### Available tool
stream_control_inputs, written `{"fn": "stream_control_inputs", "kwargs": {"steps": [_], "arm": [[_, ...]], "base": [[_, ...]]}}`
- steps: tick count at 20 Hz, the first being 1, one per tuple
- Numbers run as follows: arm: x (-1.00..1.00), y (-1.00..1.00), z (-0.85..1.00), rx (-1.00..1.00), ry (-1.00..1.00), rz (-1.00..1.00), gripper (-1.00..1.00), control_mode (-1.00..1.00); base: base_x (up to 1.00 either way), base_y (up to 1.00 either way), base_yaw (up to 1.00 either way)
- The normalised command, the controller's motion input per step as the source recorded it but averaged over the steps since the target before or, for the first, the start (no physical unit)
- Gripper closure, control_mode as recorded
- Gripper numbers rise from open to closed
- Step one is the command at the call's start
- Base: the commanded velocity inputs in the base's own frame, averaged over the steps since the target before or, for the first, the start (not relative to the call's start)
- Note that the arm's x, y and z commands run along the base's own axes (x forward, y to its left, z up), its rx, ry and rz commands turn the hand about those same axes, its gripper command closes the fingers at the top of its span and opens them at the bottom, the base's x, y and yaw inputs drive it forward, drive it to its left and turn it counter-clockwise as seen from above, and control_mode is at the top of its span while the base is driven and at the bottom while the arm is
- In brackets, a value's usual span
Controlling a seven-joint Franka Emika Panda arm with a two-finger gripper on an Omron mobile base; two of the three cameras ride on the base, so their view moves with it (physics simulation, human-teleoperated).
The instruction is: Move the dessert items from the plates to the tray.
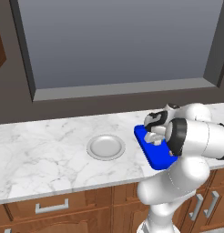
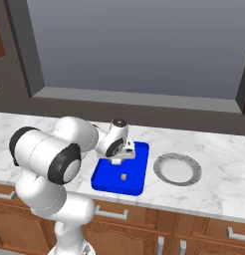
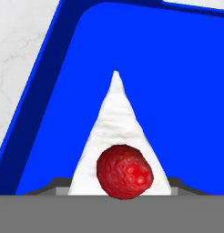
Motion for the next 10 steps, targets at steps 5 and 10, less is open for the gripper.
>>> {"fn": "stream_control_inputs", "kwargs": {"steps": [5, 10], "arm": [[0.0, -0.01, -0.21, 0.0, 0.0, -0.01, 1.0, -1.0], [0.0, 0.0, -0.06, 0.0, 0.0, 0.0, -1.0, -1.0]], "base": [[0.0, 0.0, 0.0], [0.0, 0.0, 0.0]]}}
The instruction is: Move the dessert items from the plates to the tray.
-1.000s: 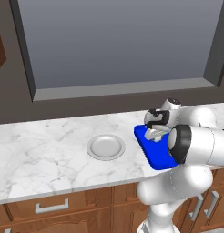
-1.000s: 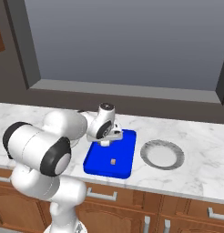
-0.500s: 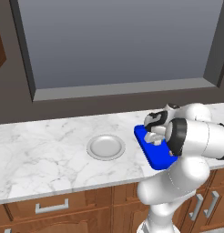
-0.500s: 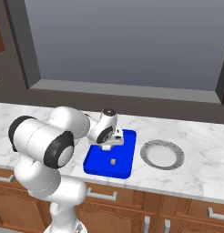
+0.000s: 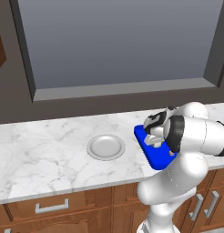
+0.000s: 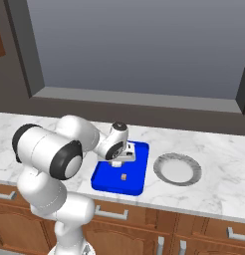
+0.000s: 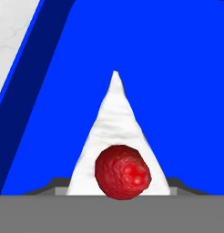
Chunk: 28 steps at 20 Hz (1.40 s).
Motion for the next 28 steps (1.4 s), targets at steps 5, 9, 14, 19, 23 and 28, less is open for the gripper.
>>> {"fn": "stream_control_inputs", "kwargs": {"steps": [5, 9, 14, 19, 23, 28], "arm": [[0.0, 0.0, 0.0, 0.0, 0.0, 0.0, -1.0, -1.0], [0.0, 0.0, 0.0, 0.0, 0.0, 0.0, -1.0, -1.0], [0.0, 0.0, 0.0, 0.0, 0.0, 0.0, -1.0, -1.0], [0.0, 0.0, 0.25, 0.0, 0.0, 0.0, -1.0, -1.0], [0.0, 0.0, 0.5, 0.0, 0.0, 0.0, -1.0, -1.0], [-0.2, 0.0, 0.57, 0.0, 0.0, -0.01, -1.0, -1.0]], "base": [[0.0, 0.0, 0.0], [0.0, 0.0, 0.0], [0.0, 0.0, 0.0], [0.0, 0.0, 0.0], [0.0, 0.0, 0.0], [0.0, 0.0, 0.0]]}}
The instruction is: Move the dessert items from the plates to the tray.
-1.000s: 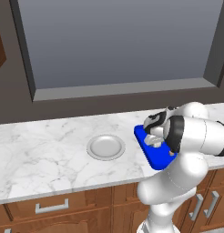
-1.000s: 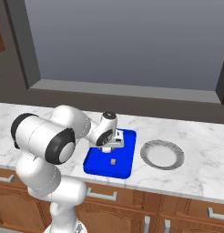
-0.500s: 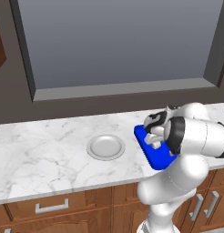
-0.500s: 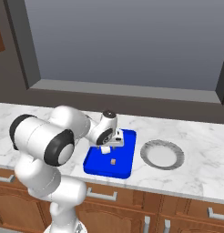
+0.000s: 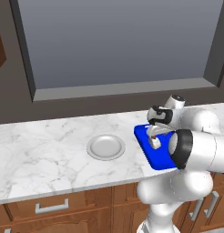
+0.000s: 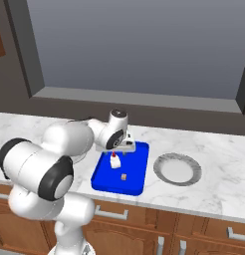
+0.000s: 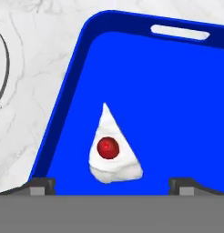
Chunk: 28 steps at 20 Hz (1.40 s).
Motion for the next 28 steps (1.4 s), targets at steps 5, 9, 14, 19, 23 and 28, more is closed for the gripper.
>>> {"fn": "stream_control_inputs", "kwargs": {"steps": [5, 9, 14, 19, 23, 28], "arm": [[-0.39, 0.0, 0.49, 0.0, 0.0, -0.04, -1.0, -1.0], [-0.61, 0.0, 0.27, 0.0, 0.0, -0.11, -1.0, -1.0], [-0.65, 0.1, 0.1, 0.02, 0.0, -0.18, -1.0, -1.0], [-0.6, 0.57, 0.33, 0.0, 0.0, -0.15, -1.0, -1.0], [-0.55, 0.66, 0.53, 0.0, 0.0, -0.07, -1.0, -1.0], [-0.52, 0.37, 0.69, 0.0, 0.0, -0.05, -1.0, -1.0]], "base": [[0.0, 0.0, 0.0], [0.0, 0.0, 0.0], [0.0, 0.0, 0.0], [0.0, 0.0, 0.0], [0.0, 0.0, 0.0], [0.0, 0.0, 0.0]]}}
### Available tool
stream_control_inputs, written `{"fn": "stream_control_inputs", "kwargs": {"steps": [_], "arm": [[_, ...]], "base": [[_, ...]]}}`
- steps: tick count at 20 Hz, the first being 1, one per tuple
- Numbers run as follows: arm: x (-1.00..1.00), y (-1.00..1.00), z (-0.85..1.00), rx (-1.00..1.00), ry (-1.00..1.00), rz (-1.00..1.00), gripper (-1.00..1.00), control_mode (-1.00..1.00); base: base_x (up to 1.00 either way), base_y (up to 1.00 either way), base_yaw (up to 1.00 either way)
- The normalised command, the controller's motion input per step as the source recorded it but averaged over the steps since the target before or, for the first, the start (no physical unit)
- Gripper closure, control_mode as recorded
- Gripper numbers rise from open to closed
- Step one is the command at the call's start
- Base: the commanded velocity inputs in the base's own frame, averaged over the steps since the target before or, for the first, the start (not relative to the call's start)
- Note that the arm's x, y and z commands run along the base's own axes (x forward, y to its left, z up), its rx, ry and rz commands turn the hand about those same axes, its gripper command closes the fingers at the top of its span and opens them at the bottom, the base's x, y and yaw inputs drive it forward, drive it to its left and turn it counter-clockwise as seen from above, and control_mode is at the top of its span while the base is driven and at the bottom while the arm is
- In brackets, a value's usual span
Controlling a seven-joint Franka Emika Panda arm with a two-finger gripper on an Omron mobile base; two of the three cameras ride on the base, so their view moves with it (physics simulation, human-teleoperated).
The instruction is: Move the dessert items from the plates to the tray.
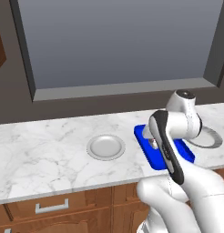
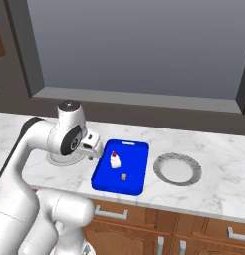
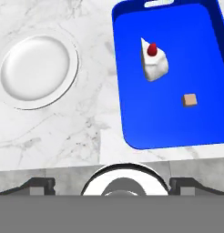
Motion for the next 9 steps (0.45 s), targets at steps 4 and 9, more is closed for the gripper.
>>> {"fn": "stream_control_inputs", "kwargs": {"steps": [4, 9], "arm": [[-0.54, 0.07, 0.62, 0.0, 0.0, 0.0, -1.0, -1.0], [-0.34, 0.17, 0.61, 0.0, 0.0, 0.0, -1.0, -1.0]], "base": [[0.0, 0.0, 0.0], [0.0, 0.0, 0.0]]}}
